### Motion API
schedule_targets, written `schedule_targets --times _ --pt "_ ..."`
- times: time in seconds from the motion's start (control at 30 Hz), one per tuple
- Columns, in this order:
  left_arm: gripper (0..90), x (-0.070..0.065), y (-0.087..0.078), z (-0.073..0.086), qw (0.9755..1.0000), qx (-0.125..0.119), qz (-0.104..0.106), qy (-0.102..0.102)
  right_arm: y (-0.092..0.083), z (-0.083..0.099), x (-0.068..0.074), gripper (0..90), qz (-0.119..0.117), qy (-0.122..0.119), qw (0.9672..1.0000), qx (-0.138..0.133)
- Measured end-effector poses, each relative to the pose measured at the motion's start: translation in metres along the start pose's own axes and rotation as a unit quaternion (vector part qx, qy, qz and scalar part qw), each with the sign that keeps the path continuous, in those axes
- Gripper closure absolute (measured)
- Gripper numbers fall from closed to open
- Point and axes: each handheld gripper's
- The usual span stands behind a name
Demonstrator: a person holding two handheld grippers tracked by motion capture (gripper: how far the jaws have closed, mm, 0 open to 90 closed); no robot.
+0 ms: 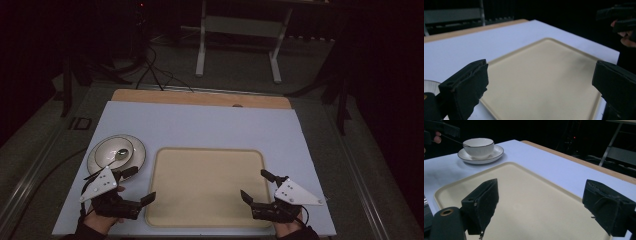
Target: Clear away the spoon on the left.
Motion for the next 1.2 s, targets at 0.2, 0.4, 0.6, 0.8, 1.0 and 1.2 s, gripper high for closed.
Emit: schedule_targets --times 0.2,0.4,0.6,0.8,1.0,1.2 --pt "1.2 -0.001 -0.002 -0.006 0.9994 0.013 0.033 -0.004 -0.002 -0.002 0.004 13.5 0.001 -0.007 1.0 -0.006" --pt "1.3 -0.01 0.001 -0.017 0.996 0.027 0.084 0.016 0.0 -0.004 0.008 13.4 -0.002 -0.015 0.9999 -0.008" --pt "1.3 -0.024 0.004 -0.038 0.992 0.039 0.11 0.05 0.0 -0.005 0.013 13.4 -0.005 -0.02 0.9997 -0.011" --pt "1.4 -0.036 0.006 -0.058 0.9873 0.055 0.123 0.084 0.0 -0.005 0.013 13.4 -0.007 -0.022 0.9996 -0.013" --pt "2.2 -0.038 0.005 -0.076 0.9879 0.05 0.113 0.094 0.0 -0.006 0.013 13.3 -0.01 -0.021 0.9996 -0.016" --pt "3.8 -0.033 0.0 -0.092 0.9907 0.039 0.083 0.101 0.001 -0.006 0.014 13.3 -0.013 -0.016 0.9997 -0.014"
Point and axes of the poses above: each handheld gripper's, and its own axes: y roughly forward along the jaws, z roughly out of its underside, x roughly to its left, and after that the axes turned 6 degrees about -x, right-handed
